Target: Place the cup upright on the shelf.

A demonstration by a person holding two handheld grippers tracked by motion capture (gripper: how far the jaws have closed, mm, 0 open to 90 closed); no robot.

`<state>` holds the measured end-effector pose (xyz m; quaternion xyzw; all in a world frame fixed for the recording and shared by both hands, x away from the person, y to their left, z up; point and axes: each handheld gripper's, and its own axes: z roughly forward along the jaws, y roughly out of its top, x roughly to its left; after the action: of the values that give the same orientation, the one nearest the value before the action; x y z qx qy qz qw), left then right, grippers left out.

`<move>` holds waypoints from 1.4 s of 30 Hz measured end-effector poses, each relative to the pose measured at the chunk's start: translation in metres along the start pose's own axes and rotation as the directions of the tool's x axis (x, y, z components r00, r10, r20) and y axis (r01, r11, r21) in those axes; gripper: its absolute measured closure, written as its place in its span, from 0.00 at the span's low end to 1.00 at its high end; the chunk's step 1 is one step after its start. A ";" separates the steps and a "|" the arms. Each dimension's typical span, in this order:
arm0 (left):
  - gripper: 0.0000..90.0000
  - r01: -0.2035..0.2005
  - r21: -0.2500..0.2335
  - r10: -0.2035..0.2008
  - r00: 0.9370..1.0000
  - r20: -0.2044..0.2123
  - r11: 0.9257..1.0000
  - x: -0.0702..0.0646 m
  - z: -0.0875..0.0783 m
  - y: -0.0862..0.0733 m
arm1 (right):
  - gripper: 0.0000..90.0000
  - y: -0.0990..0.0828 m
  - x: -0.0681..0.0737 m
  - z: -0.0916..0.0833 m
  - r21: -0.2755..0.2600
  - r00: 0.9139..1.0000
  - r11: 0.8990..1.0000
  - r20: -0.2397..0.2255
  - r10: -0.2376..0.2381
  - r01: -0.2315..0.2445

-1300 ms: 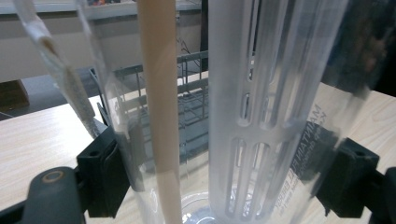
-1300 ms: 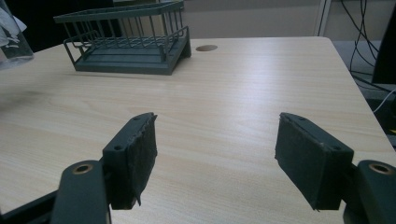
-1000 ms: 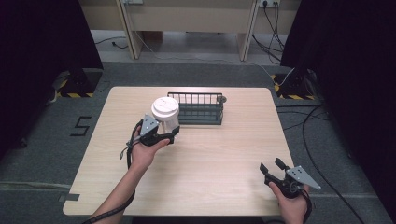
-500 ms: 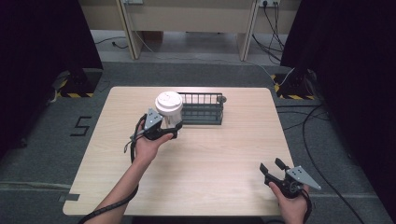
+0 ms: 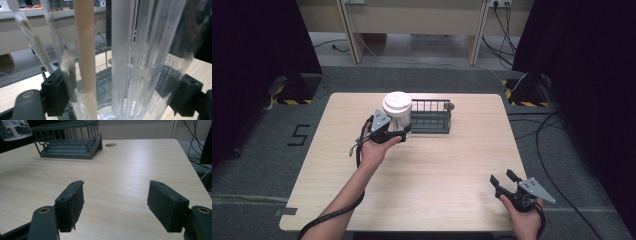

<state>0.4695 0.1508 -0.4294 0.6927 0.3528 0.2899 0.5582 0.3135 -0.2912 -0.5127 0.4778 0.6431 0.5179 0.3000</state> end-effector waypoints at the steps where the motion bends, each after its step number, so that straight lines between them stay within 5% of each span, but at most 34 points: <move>1: 0.20 0.000 -0.001 0.000 1.000 0.000 1.000 0.000 0.001 0.001 | 0.33 0.000 0.000 0.000 0.000 1.000 1.000 0.000 0.000 0.000; 42: 0.20 -0.013 -0.023 0.013 1.000 0.005 1.000 0.002 0.056 0.039 | 0.34 0.000 -0.001 0.001 0.007 1.000 1.000 -0.003 -0.004 0.004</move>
<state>0.5222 0.1157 -0.4033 0.6894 0.3435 0.2958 0.5651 0.3149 -0.2913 -0.5127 0.4769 0.6463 0.5157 0.2983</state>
